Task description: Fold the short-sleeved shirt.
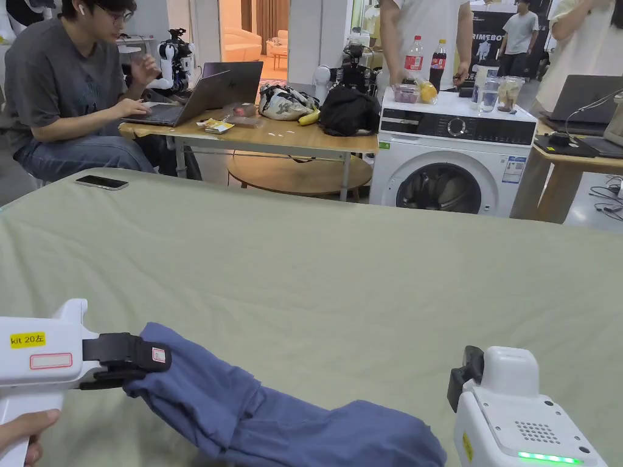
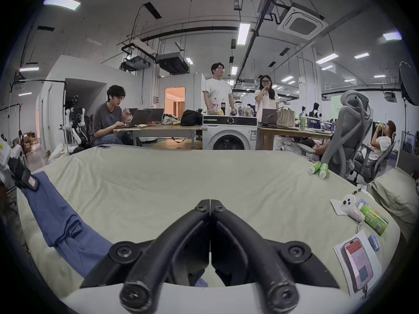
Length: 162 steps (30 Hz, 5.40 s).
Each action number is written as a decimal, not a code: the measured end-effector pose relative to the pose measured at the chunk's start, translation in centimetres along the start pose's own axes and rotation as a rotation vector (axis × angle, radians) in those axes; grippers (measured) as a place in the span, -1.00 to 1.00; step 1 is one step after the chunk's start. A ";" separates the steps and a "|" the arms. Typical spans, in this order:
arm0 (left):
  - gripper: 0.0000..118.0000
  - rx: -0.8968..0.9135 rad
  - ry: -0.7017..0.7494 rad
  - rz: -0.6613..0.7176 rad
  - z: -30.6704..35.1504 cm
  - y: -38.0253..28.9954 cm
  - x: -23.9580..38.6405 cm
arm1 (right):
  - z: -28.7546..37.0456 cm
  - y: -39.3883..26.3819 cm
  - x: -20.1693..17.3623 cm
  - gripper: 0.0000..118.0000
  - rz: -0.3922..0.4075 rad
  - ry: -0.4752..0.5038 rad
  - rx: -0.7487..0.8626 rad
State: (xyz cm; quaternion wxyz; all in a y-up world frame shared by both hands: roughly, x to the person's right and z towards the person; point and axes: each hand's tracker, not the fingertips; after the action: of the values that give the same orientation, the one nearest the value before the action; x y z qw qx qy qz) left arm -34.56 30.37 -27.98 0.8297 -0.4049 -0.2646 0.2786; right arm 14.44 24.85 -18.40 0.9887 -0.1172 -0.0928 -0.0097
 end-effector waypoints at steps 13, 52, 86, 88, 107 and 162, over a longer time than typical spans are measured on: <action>-0.87 -0.226 0.129 -0.301 -12.2 -1.9 14.1 | 0.7 -0.4 1.6 -1.00 0.003 -0.030 -0.013; -1.00 -0.458 -0.113 -0.101 -28.0 -11.8 13.9 | 2.1 -1.7 4.4 -1.00 -0.031 -0.087 -0.043; -1.00 0.633 0.369 -0.566 -6.9 -9.4 8.0 | 1.0 0.4 -2.0 -1.00 0.013 0.080 -0.149; -1.00 0.624 0.377 -0.543 -6.7 -9.5 7.7 | 0.8 -1.3 -3.2 -1.00 0.038 0.154 -0.265; -0.43 0.069 0.107 -0.318 -10.2 -6.6 4.8 | -3.7 -6.9 -3.7 -1.00 0.033 0.123 -0.581; -0.70 -0.105 -0.085 0.227 0.4 1.7 -12.8 | -2.7 2.9 -15.7 -1.00 0.039 0.311 0.102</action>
State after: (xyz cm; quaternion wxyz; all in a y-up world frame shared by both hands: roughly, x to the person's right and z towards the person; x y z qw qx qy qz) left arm -44.26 22.83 -31.82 0.7586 -0.4631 -0.2663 0.3731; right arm -0.35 27.04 -24.52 0.9958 -0.0655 0.0633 -0.0037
